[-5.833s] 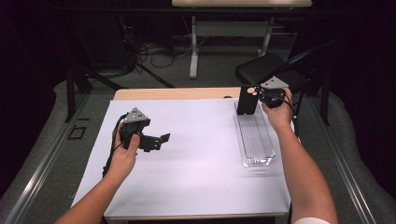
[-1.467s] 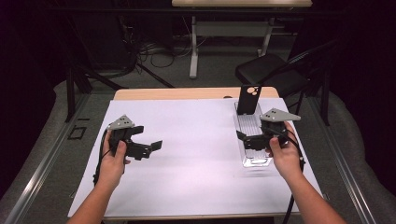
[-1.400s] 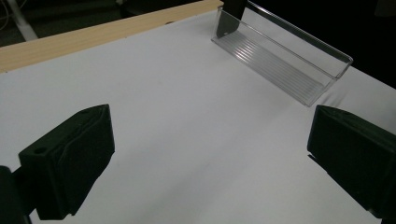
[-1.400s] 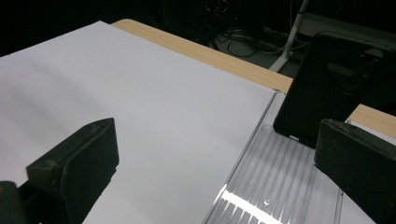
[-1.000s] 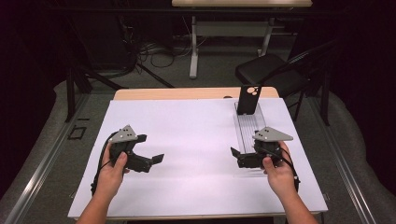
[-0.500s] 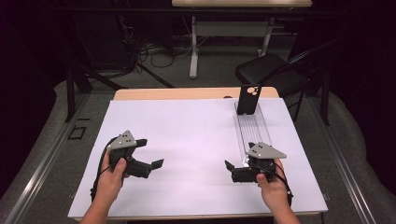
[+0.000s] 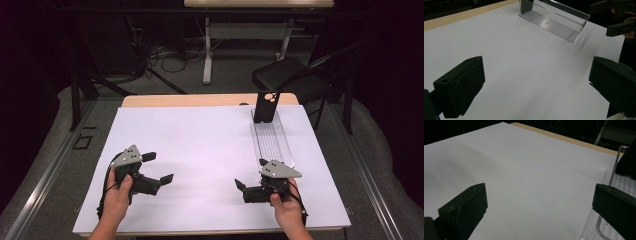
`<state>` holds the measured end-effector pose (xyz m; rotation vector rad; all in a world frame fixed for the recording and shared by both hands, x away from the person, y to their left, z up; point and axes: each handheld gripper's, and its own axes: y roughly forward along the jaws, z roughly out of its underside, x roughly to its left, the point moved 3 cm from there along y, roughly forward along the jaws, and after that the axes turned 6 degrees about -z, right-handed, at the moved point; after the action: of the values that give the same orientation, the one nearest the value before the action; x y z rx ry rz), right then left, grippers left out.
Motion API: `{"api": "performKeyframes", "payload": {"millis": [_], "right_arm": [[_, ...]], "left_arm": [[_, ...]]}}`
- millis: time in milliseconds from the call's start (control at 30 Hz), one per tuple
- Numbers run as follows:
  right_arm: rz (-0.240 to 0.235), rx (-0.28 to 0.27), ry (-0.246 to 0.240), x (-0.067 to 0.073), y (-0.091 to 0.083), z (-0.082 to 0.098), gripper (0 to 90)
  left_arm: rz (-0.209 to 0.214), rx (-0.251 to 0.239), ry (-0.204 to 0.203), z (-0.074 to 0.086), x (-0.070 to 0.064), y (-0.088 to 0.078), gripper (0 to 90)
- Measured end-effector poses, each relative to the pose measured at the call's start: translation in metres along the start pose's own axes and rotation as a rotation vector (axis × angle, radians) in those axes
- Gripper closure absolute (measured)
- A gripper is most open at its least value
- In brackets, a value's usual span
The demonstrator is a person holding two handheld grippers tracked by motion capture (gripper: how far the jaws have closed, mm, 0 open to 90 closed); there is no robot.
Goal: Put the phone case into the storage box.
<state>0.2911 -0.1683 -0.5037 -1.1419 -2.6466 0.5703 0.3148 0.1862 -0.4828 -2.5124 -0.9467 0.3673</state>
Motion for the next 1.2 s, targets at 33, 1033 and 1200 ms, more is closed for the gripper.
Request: {"api": "performKeyframes", "payload": {"millis": [33, 1033, 1200], "right_arm": [[-0.004, -0.004, 0.006, 0.000, 0.000, 0.001, 0.0], [-0.008, -0.029, 0.080, -0.013, 0.001, 0.017, 0.0], [-0.010, -0.022, 0.086, -0.015, 0.002, 0.019, 0.0]], "left_arm": [[-0.001, -0.002, 0.003, 0.001, 0.000, 0.000, 0.7], [-0.029, -0.040, -0.060, 0.013, 0.022, -0.008, 0.7], [-0.032, -0.037, -0.065, 0.014, 0.023, -0.008, 0.7]]}}
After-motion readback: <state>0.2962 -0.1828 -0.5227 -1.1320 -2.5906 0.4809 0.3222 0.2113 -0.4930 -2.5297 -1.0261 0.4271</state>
